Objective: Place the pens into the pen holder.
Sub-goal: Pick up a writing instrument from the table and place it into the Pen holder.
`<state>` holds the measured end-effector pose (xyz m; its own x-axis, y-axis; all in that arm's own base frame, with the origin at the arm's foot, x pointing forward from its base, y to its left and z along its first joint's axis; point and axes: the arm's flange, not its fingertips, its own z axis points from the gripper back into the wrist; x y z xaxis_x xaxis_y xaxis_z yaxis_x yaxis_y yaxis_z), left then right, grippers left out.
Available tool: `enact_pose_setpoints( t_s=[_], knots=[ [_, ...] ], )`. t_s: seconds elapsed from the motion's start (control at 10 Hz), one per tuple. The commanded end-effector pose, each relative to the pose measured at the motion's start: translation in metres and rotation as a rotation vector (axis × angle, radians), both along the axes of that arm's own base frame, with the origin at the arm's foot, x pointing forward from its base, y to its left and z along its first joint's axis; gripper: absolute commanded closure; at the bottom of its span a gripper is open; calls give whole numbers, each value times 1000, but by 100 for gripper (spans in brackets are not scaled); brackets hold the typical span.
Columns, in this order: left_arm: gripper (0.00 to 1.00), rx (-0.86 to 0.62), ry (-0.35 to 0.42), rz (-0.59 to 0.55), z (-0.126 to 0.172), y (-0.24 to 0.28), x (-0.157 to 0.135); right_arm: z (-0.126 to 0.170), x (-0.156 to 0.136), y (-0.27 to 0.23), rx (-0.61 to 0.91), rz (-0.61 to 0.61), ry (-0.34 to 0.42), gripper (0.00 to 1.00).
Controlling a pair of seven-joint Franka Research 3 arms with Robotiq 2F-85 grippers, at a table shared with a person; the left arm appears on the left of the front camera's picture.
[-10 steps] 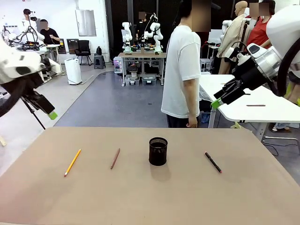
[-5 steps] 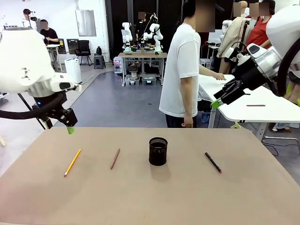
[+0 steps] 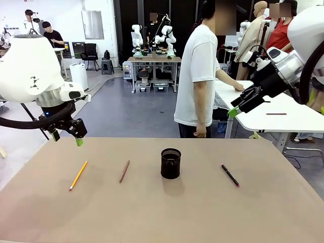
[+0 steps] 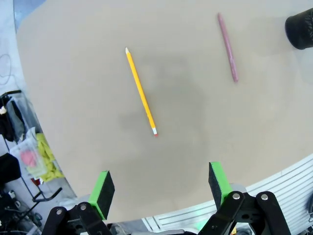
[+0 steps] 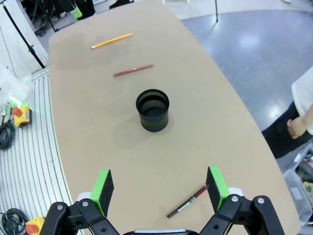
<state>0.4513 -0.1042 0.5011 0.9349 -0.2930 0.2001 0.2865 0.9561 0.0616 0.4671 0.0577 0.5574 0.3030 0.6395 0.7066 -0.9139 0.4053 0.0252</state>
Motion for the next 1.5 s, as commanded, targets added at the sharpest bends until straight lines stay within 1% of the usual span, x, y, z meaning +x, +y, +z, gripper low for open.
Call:
enact_pose_setpoints(
  t_s=[0.0,0.1,0.2,0.3,0.4,0.5,0.6,0.7,1.1,1.4],
  knots=[
    [0,1,7,0,-4,0,2,1,0,0,4,1,3,0],
    [0,10,84,68,-21,-5,18,1,0,0,4,1,3,0],
    [0,-14,139,154,-46,-11,42,1,0,0,4,1,3,0],
    [0,-33,166,174,-63,-16,57,1,0,0,4,1,3,0],
    [0,-36,160,173,-77,-17,66,1,0,0,4,1,3,0],
    [0,-49,128,188,-91,-14,75,1,0,0,4,1,3,0],
    [0,-49,125,215,-112,-12,85,1,0,0,4,1,3,0],
    [0,-32,115,219,-126,-8,93,1,0,0,4,1,3,0],
    [0,-20,102,217,-160,11,113,1,0,0,4,1,3,0],
    [0,-10,130,207,-180,20,122,1,0,0,4,1,3,0]
  ],
)
